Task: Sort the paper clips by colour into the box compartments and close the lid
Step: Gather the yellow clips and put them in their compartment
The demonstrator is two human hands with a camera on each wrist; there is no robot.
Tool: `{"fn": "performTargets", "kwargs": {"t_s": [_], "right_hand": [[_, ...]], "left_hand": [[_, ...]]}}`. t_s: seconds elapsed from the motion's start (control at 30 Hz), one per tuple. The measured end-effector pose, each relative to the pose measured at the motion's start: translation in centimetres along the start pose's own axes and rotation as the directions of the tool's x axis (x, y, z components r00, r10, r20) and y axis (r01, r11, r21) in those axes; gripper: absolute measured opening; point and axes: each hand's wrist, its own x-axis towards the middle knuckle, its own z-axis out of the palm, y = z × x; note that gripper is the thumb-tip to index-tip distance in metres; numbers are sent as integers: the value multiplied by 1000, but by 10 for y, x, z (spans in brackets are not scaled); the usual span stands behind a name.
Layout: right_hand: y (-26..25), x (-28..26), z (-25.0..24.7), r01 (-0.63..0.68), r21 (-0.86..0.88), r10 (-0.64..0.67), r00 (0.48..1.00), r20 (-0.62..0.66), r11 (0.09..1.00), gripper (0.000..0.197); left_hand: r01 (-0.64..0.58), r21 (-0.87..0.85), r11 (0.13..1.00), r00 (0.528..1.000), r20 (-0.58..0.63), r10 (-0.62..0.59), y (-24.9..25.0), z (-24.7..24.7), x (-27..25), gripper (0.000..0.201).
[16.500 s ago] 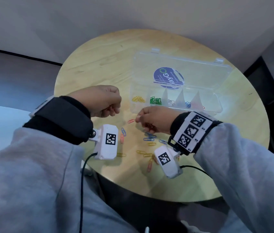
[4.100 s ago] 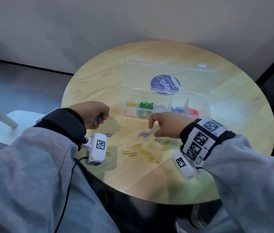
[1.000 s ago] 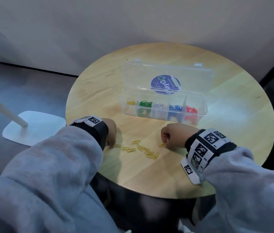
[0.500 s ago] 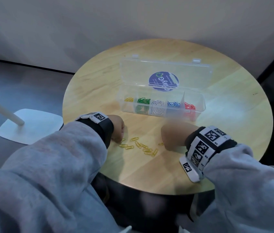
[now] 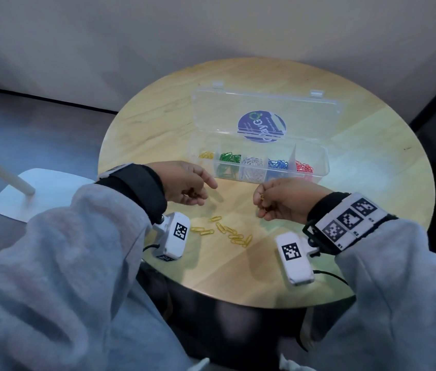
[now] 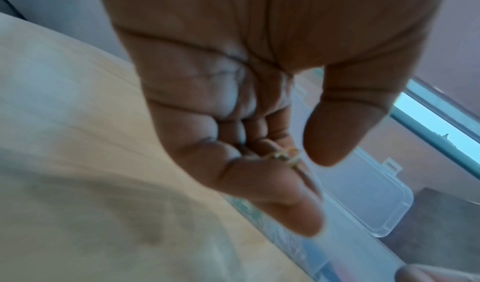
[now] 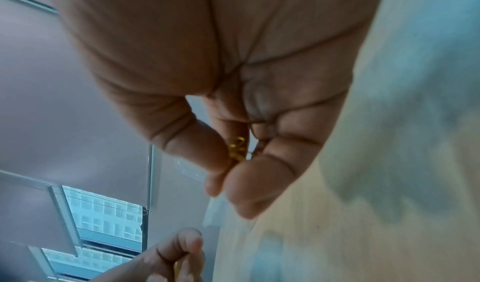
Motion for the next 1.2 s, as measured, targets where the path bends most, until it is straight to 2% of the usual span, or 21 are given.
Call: {"fn": "performTargets", "kwargs": {"t_s": [0.07,0.1,0.13,0.17,0.23,0.27,0.3,0.43,0.57,0.7,0.87,0.93,0.97,1.0,1.07,1.13,1.2], "right_hand": [[0,0,2,0,8,0,1000,-9,1000,34],[1,0,4,-5,-47,4,1000,-18,999,33],[1,-1,7,-5,-179,0,1000,-29,984,31],[2,-2,10,-8,-367,-9,999,-43,930,27],[4,-4,17,-2,-715,-45,998,-47,699,17],[5,-4,20,2,-805,-59,997,-41,594,12],[6,-4,23,-4,-849,-56,998,-40,528,9],[11,-3,31,-9,-905,-10,1000,-14,425,15],[13,-1,37,26,-936,-7,1000,25,350,19],[13,2,41,73,-964,-18,997,70,254,14],[14,3,40,37,-980,5,999,39,198,11],[13,2,39,17,-975,25,999,23,220,9],[12,1,36,5,-963,23,1000,11,268,9],[10,0,32,-4,-941,9,1000,-1,339,11],[6,-1,20,-7,-853,-32,999,-28,522,15],[4,-3,11,10,-683,-51,998,-39,730,19],[4,-2,7,36,-436,-54,998,-29,899,21]], "left_hand": [[-9,41,999,999,-32,10,1,1,1,28],[-11,107,994,999,-38,15,2,2,1,22],[-7,221,975,999,-50,19,1,4,3,15],[5,374,927,997,-68,22,1,6,4,8],[34,653,756,992,-117,57,-2,13,5,7],[60,728,683,988,-140,62,-3,17,5,13],[89,768,634,986,-159,53,-4,21,6,19],[189,861,472,979,-200,-27,-9,28,9,34],[196,901,387,981,-184,-69,-13,35,10,38],[189,906,378,981,-161,-105,-15,39,12,39],[178,905,386,983,-145,-113,-17,39,15,33],[168,893,417,985,-134,-110,-17,37,15,31],[162,885,437,986,-126,-110,-16,36,13,28],[145,871,469,989,-113,-95,-16,34,11,22],[106,771,628,994,-79,-70,-15,27,8,3],[60,580,813,998,-24,-56,-14,21,6,22],[18,389,921,1000,-7,-16,-12,16,4,30]]}}
